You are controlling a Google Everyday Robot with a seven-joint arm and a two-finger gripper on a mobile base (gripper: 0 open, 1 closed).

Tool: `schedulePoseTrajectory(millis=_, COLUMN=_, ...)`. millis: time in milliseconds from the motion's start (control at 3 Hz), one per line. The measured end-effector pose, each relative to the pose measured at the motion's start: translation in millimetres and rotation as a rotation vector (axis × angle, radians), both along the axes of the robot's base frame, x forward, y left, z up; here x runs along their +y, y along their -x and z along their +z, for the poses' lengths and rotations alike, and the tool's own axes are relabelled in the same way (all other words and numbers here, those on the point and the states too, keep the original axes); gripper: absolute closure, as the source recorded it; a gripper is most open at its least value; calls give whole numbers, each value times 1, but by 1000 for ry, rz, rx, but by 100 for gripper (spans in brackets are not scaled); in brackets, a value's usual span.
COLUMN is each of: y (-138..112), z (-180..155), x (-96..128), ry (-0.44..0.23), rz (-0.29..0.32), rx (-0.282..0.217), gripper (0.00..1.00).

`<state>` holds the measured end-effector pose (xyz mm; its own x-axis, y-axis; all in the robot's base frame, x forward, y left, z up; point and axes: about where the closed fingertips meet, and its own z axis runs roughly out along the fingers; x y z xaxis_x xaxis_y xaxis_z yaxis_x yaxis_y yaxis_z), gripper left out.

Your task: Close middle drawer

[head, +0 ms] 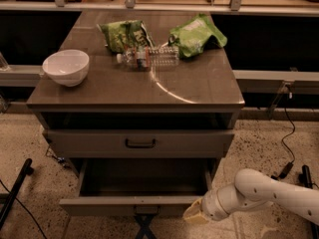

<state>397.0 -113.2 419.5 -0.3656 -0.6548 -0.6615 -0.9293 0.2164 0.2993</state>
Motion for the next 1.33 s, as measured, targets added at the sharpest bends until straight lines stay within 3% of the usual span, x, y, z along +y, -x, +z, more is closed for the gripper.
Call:
schedulePoseTrajectory(millis=333, y=-4, z=0, x=1, ry=-5, rz=-3, rx=-4, gripper=100)
schedulePoseTrajectory(millis=667, y=-42, z=4, x=6, ry=-55, rz=-14, rx=-41, gripper=100)
schedulePoseTrajectory(millis=1000, y=-52, z=7, x=8, ry=-69, rz=-14, rx=-52, gripper=100)
schedulePoseTrajectory(millis=1333, y=-81, z=13, x=14, ry=-100, rz=-14, rx=-77, gripper=100)
